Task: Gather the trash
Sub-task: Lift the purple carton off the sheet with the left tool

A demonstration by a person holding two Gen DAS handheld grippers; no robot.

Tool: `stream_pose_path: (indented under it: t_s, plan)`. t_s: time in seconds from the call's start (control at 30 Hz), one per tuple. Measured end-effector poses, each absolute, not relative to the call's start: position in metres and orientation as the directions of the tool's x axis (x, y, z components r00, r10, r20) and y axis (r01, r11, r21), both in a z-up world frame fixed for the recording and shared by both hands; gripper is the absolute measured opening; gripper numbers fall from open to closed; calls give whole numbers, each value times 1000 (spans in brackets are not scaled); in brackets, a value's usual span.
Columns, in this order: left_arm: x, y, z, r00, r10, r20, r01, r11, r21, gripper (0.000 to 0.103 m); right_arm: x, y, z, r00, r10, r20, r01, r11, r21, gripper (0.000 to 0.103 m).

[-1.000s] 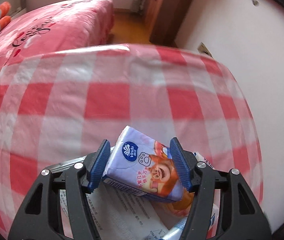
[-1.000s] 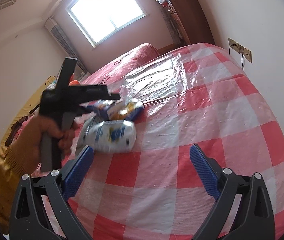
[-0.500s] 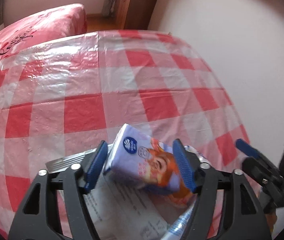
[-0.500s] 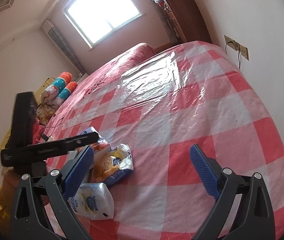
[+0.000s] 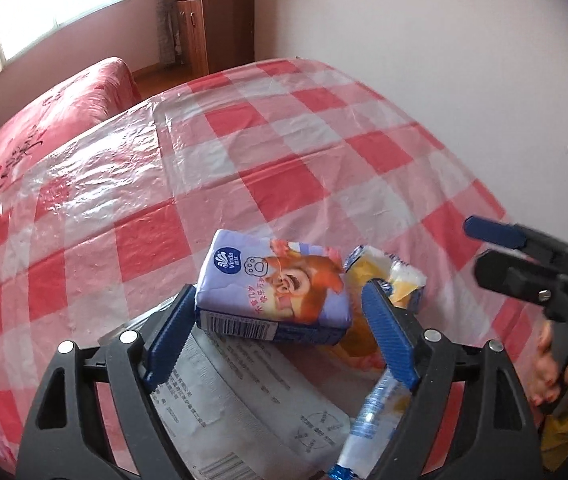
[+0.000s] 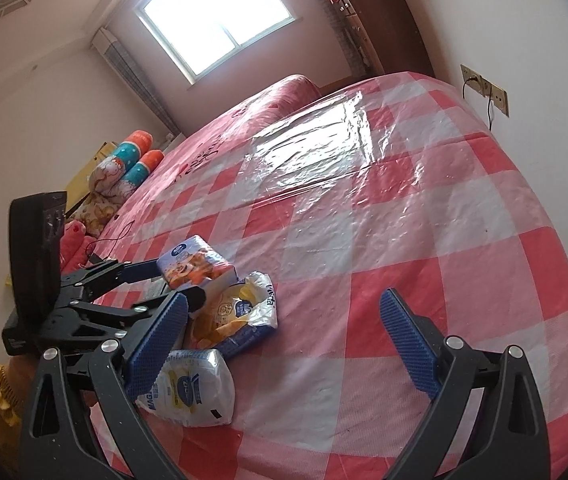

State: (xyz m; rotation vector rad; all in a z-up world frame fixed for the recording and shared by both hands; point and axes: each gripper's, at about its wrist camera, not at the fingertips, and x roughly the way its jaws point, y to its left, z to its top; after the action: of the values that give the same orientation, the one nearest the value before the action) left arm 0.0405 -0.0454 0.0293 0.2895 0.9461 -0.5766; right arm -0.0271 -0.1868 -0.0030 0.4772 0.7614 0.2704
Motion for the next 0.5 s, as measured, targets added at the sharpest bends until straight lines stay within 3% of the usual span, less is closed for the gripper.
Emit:
stream_pose_path:
  t_s: [0.23, 0.3, 0.5]
  plan:
    - [43, -54, 23, 472, -296, -831, 570, 821, 32, 83, -26, -187, -4, 687, 415, -596, -74, 856, 511, 96]
    - [42, -54, 21, 485, -273, -830, 553, 831, 50, 76, -25, -185, -5, 678, 419, -603, -79, 858, 508, 95]
    - [40, -47, 25, 510, -249, -823, 496, 867, 45, 74, -23, -172, -7, 647, 438, -624, -114, 865, 489, 95]
